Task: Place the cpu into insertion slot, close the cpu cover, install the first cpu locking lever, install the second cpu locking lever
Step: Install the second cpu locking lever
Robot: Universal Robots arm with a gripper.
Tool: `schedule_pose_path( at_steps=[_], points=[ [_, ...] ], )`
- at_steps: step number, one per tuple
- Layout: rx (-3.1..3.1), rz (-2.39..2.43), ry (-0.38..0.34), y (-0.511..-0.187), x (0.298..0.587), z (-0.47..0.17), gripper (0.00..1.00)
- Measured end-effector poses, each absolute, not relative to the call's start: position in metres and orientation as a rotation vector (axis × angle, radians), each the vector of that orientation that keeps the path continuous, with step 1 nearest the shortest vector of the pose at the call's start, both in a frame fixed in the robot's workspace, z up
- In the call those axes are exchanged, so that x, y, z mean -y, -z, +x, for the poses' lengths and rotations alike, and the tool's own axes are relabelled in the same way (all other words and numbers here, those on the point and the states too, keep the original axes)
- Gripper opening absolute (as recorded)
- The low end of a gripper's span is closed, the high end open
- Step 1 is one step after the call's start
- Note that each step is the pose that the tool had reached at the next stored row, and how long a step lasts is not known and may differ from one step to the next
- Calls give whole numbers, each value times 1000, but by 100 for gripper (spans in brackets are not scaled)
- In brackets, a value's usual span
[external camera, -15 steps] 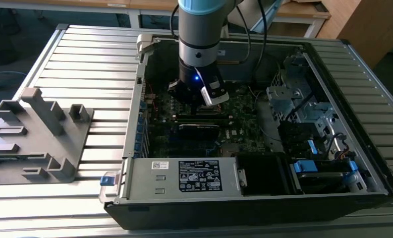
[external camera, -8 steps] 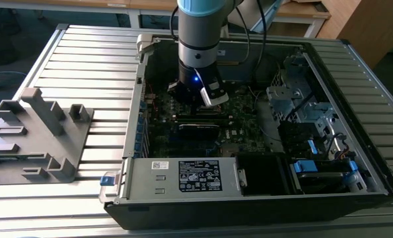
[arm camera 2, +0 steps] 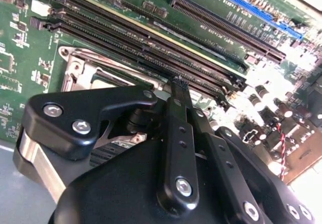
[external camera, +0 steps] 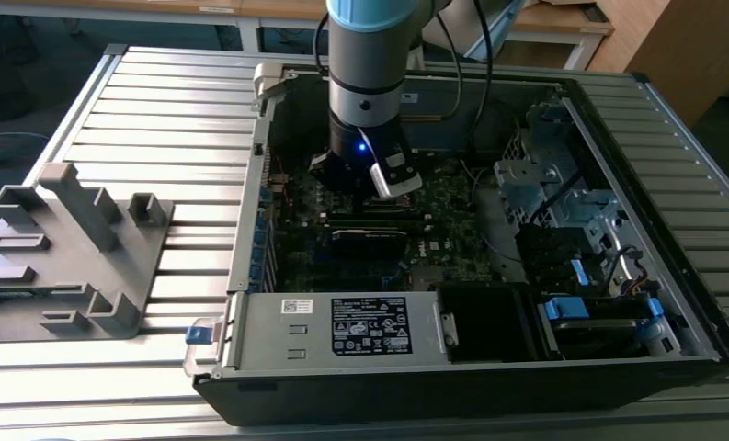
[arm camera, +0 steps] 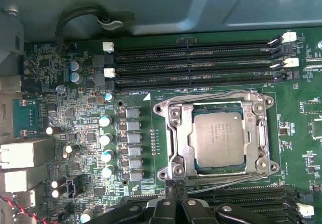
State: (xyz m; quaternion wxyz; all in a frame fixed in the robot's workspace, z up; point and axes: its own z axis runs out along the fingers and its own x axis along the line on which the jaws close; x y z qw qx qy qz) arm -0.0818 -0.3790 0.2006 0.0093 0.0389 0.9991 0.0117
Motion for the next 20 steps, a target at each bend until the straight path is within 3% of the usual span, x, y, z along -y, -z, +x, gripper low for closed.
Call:
schedule_pose_path(
  at_steps=[20],
  points=[
    [-3120, 122, -112, -197, 379, -90, 11]
  ],
)
